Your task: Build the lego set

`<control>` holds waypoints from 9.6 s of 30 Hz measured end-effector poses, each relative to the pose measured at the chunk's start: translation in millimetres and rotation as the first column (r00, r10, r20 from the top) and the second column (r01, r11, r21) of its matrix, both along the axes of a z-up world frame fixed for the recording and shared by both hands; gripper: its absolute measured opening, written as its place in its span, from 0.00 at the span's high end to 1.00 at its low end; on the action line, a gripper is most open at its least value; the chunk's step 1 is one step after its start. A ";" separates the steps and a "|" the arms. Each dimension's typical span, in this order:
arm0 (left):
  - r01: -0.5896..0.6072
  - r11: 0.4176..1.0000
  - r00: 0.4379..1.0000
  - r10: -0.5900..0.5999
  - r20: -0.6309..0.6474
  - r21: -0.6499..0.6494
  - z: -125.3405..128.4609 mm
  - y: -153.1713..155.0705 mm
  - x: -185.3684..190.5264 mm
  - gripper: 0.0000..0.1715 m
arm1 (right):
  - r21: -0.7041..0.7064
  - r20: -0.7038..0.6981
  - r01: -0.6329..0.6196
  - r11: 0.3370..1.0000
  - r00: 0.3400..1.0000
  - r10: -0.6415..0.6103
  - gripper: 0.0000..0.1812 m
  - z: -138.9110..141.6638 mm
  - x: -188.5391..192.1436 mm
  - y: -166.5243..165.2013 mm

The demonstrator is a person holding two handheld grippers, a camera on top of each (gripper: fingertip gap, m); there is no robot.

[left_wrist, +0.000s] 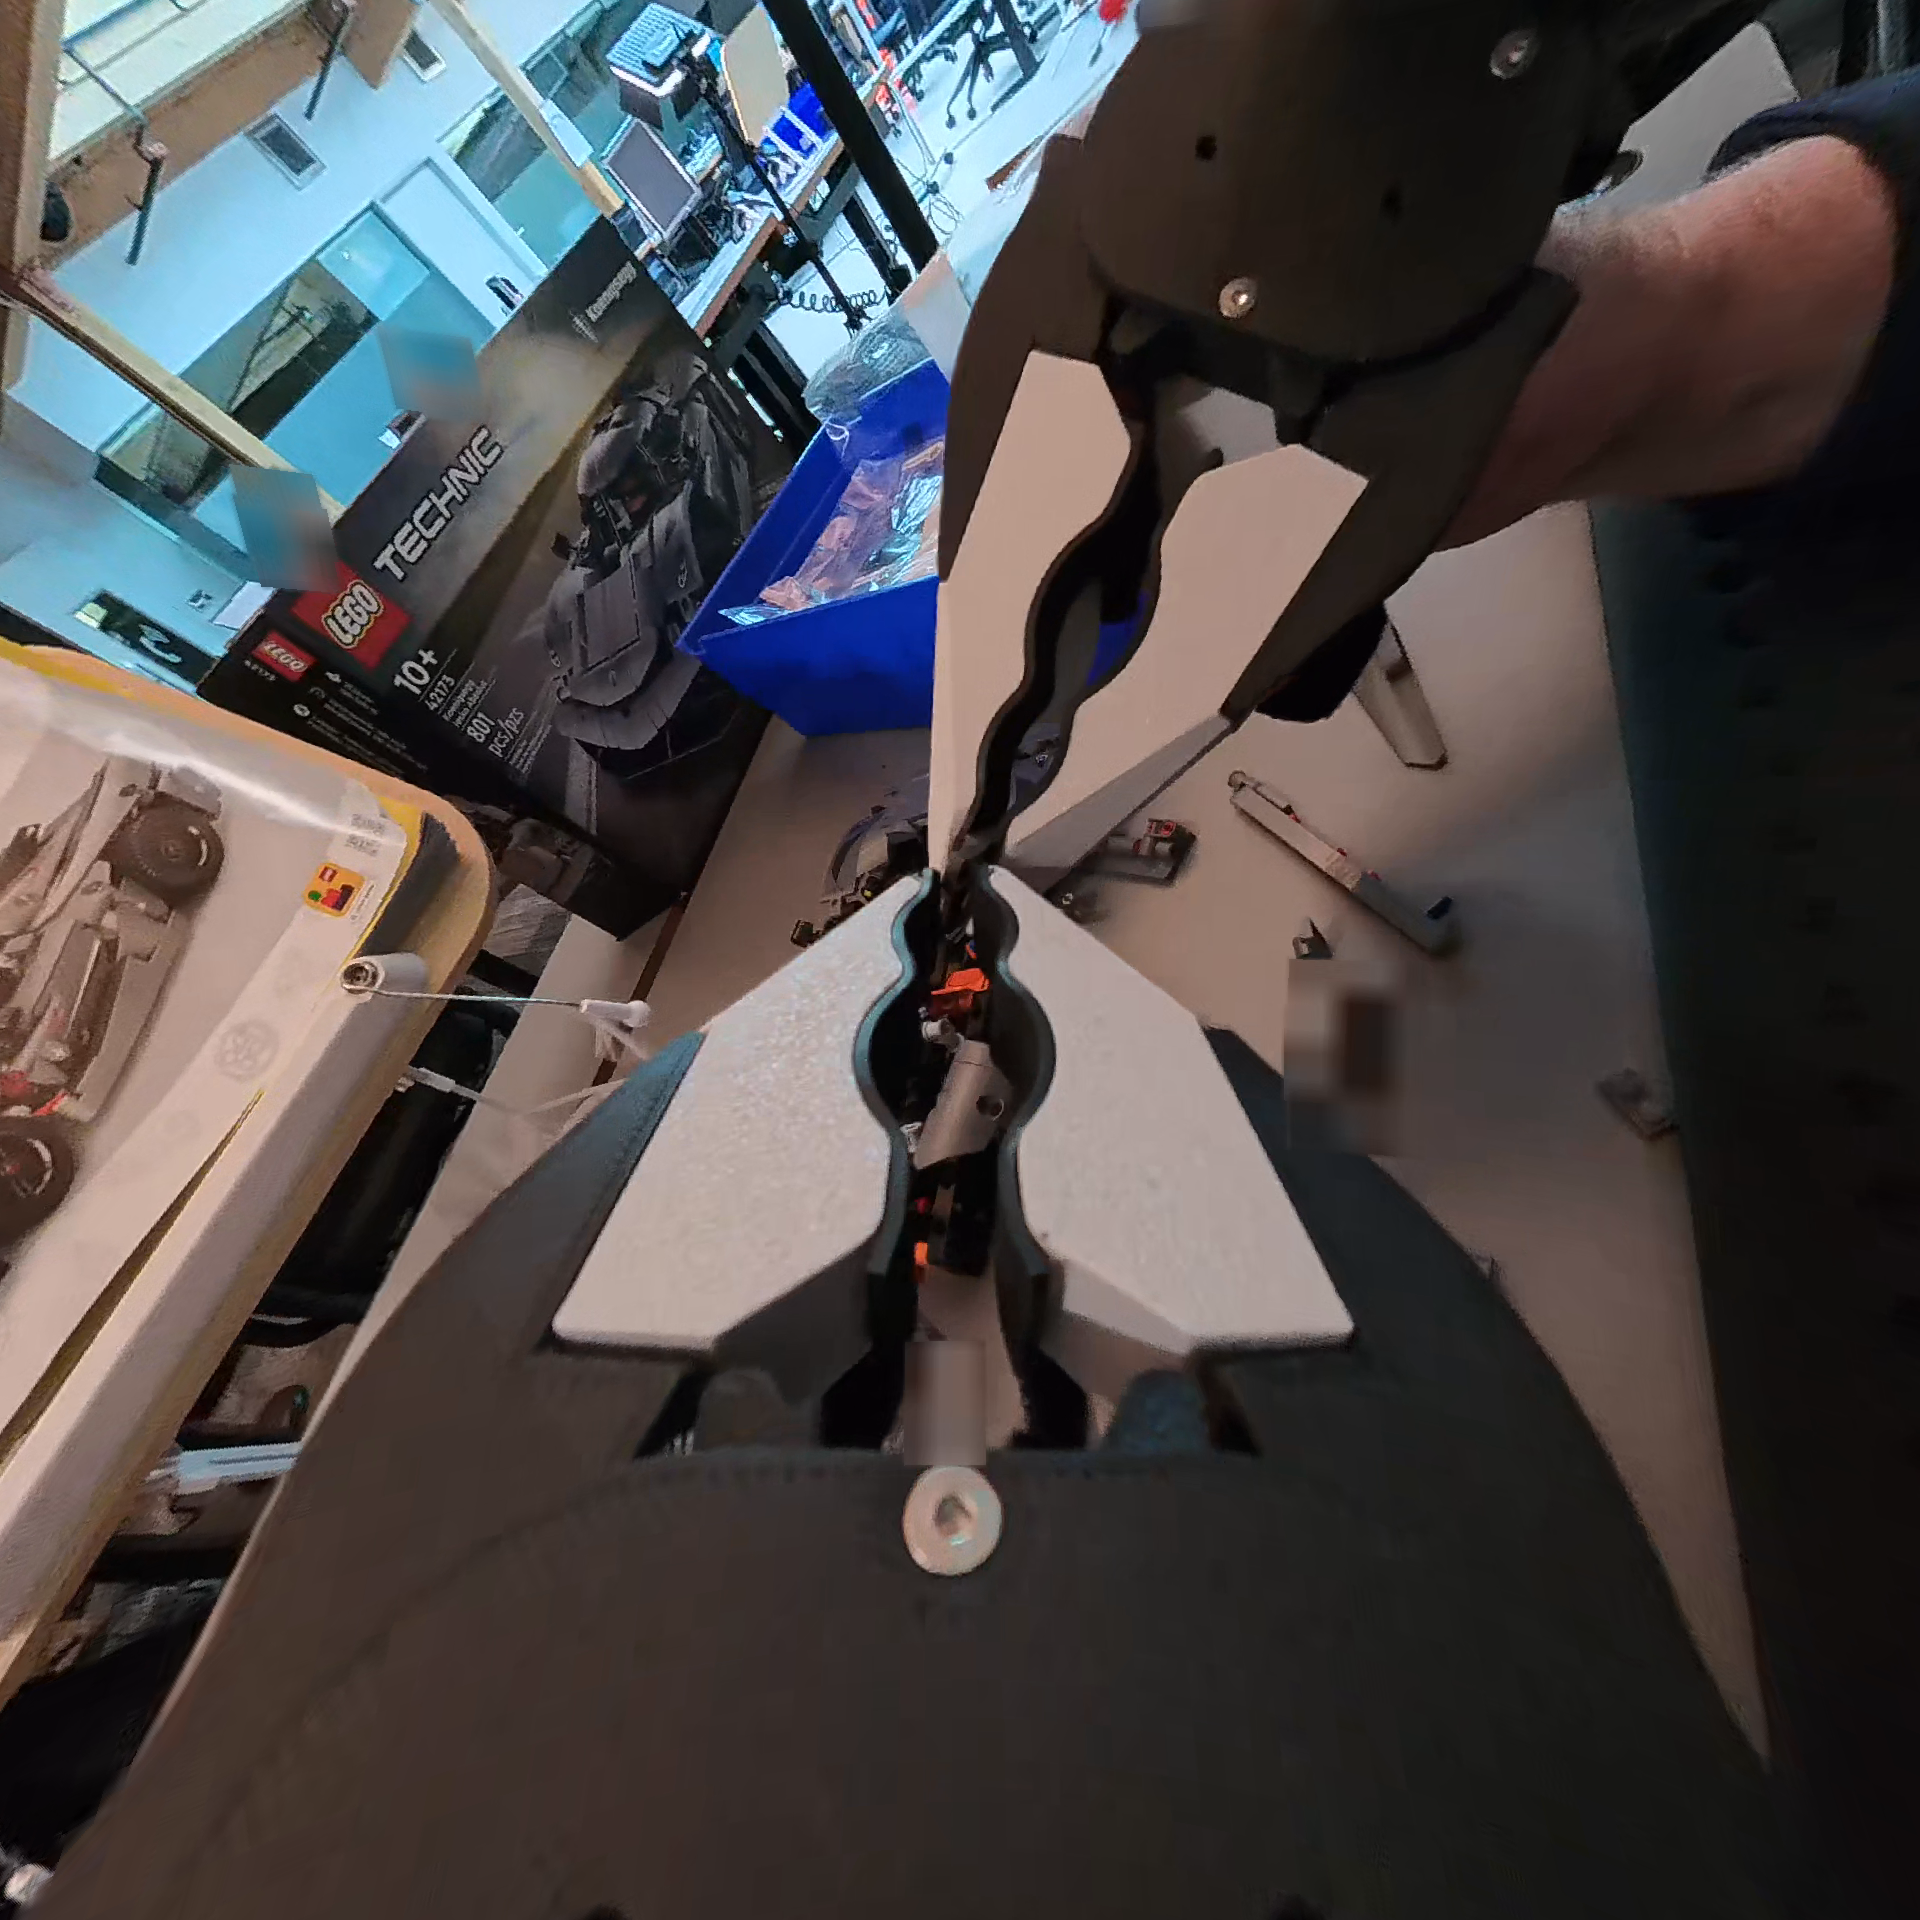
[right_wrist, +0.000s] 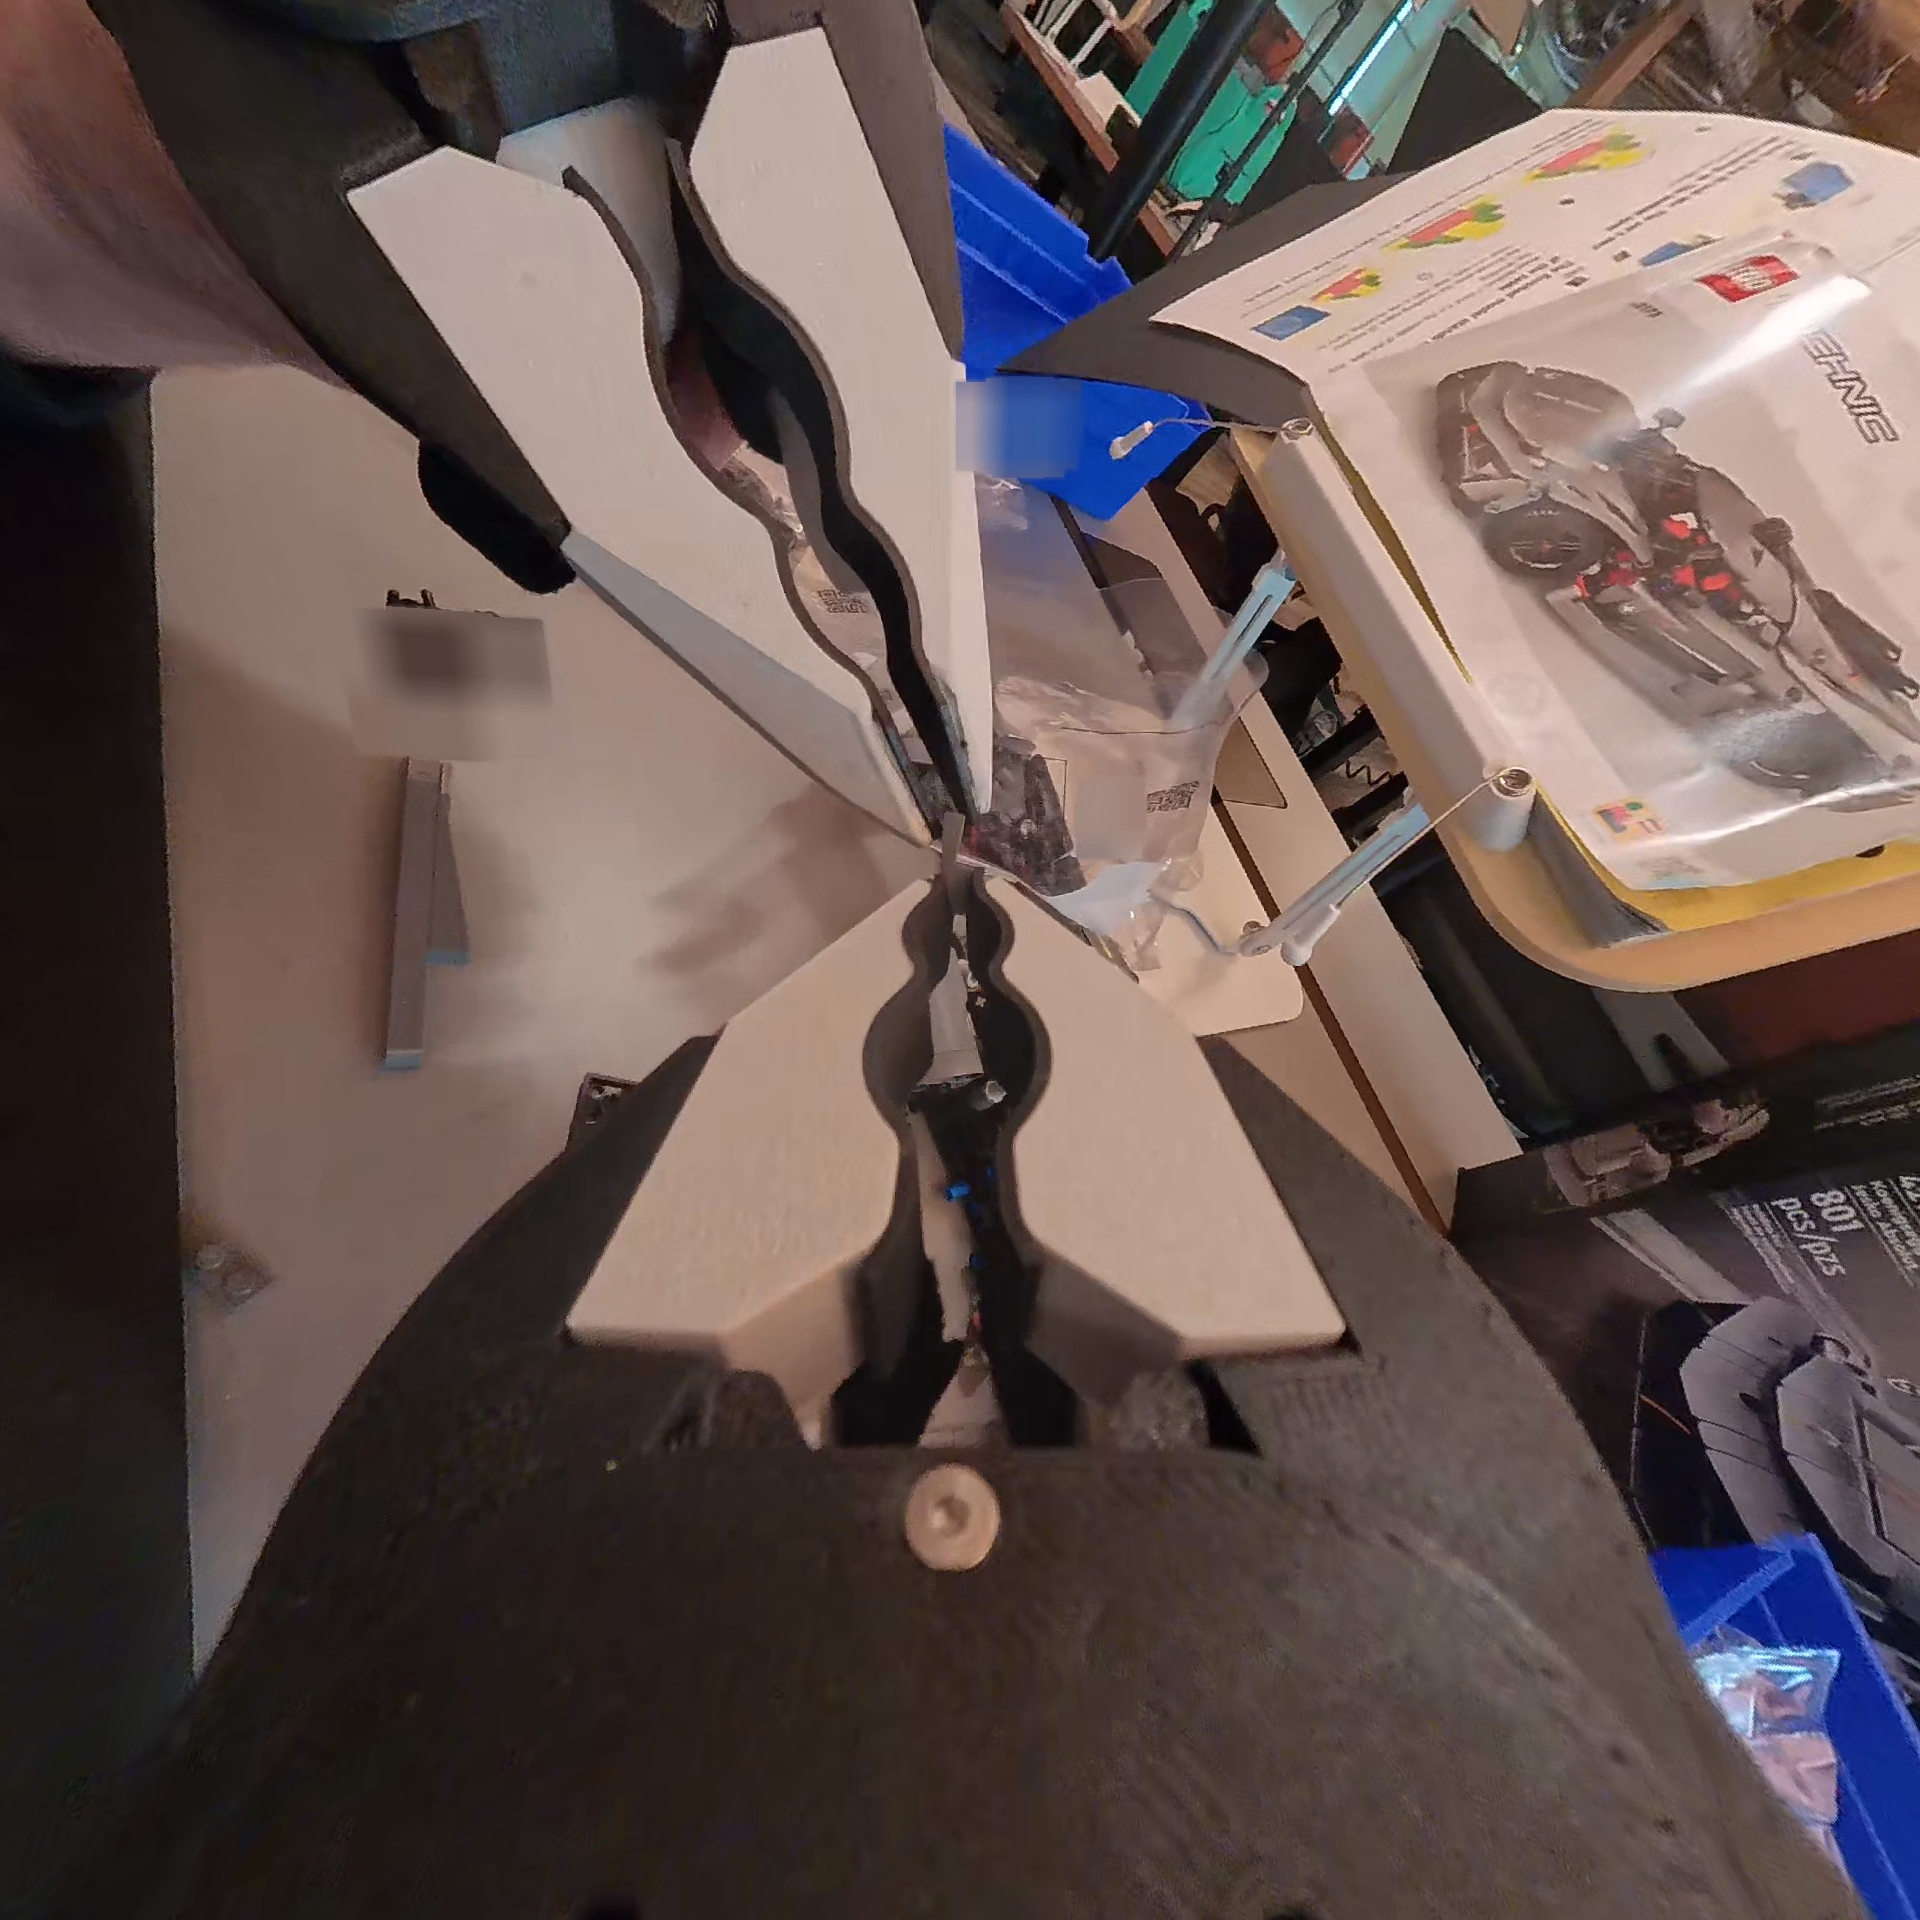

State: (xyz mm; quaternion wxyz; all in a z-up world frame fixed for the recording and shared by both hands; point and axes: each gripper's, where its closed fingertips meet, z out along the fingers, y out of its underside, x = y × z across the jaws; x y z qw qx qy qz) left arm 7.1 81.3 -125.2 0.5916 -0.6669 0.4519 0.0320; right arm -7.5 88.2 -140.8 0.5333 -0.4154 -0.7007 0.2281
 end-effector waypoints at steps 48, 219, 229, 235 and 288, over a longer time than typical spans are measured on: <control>-0.078 0.977 0.983 0.042 -0.178 -0.197 -56.6 4.3 -4.9 0.98 | -0.246 0.552 0.067 0.967 0.830 0.083 0.86 -131.2 22.3 23.2; -0.405 0.913 0.679 0.332 0.655 -0.042 64.6 -2.8 -160.1 1.00 | -0.153 0.778 0.405 0.901 0.612 -0.143 0.99 -102.9 193.4 96.8; -0.416 0.908 0.671 0.344 0.657 -0.050 60.5 -2.3 -166.5 1.00 | -0.094 0.521 -0.090 0.991 0.844 0.126 0.99 -5.8 -44.4 18.9; -0.402 0.914 0.650 0.326 0.687 -0.053 63.1 -4.8 -170.2 1.00 | -0.021 0.554 -0.035 0.999 0.832 0.041 0.91 -22.3 -99.9 40.6; -0.397 0.917 0.618 0.304 0.725 -0.046 69.3 -10.6 -177.6 1.00 | 0.358 0.713 -0.118 0.926 0.676 -0.190 0.92 7.9 -46.2 42.8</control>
